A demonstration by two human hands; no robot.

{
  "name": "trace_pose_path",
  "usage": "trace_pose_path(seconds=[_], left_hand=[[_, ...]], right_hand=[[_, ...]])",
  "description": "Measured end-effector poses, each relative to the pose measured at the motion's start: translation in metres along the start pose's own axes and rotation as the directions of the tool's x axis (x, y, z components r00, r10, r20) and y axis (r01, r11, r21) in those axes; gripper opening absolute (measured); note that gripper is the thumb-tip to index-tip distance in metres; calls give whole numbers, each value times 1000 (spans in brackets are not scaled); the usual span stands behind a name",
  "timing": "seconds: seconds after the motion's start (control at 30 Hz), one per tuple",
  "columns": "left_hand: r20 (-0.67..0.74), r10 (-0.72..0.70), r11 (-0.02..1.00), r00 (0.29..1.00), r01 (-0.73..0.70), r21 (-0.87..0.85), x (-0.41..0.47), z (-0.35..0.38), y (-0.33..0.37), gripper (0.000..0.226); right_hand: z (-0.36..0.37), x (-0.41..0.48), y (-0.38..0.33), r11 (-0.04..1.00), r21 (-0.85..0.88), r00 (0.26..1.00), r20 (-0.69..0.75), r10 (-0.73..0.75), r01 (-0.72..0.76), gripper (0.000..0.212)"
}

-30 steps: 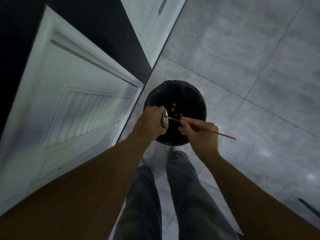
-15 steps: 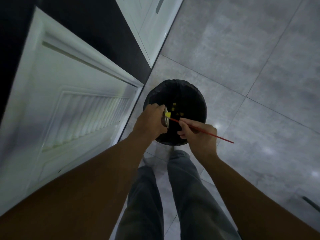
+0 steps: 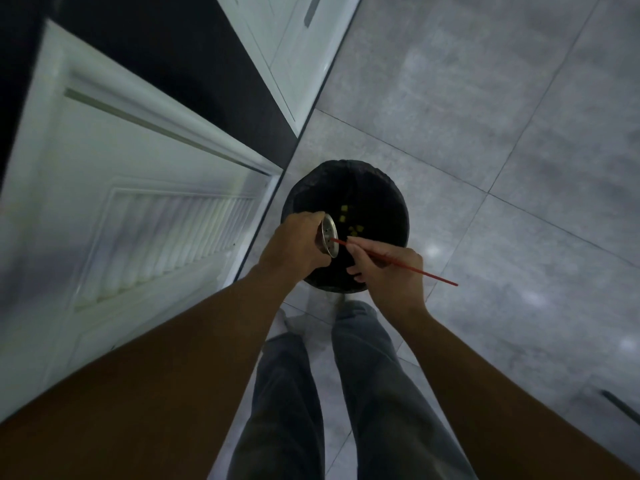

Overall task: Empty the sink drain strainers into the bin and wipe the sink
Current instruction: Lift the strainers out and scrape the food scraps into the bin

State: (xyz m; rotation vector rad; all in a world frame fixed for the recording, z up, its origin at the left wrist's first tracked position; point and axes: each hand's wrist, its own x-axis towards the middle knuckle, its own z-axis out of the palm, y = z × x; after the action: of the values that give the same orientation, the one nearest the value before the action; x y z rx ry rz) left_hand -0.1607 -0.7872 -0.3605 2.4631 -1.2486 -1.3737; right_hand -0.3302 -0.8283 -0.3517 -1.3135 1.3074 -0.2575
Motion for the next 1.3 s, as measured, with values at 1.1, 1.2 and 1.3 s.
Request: trace_pose_path(seconds=[1.1, 1.2, 1.3], left_hand=[[-15, 5, 1000, 1000, -5, 2, 2, -2, -9, 73], [-19, 8, 1000, 1000, -8, 20, 3, -2, -11, 67], [-14, 1, 1000, 1000, -1, 28, 3, -1, -10, 67]], right_hand=[[4, 3, 7, 994, -105, 999, 4, -34, 34, 14], [-4, 2, 12, 997, -68, 998, -51, -36, 32, 18], [-11, -2, 12, 996, -59, 995, -60, -77, 74, 18]])
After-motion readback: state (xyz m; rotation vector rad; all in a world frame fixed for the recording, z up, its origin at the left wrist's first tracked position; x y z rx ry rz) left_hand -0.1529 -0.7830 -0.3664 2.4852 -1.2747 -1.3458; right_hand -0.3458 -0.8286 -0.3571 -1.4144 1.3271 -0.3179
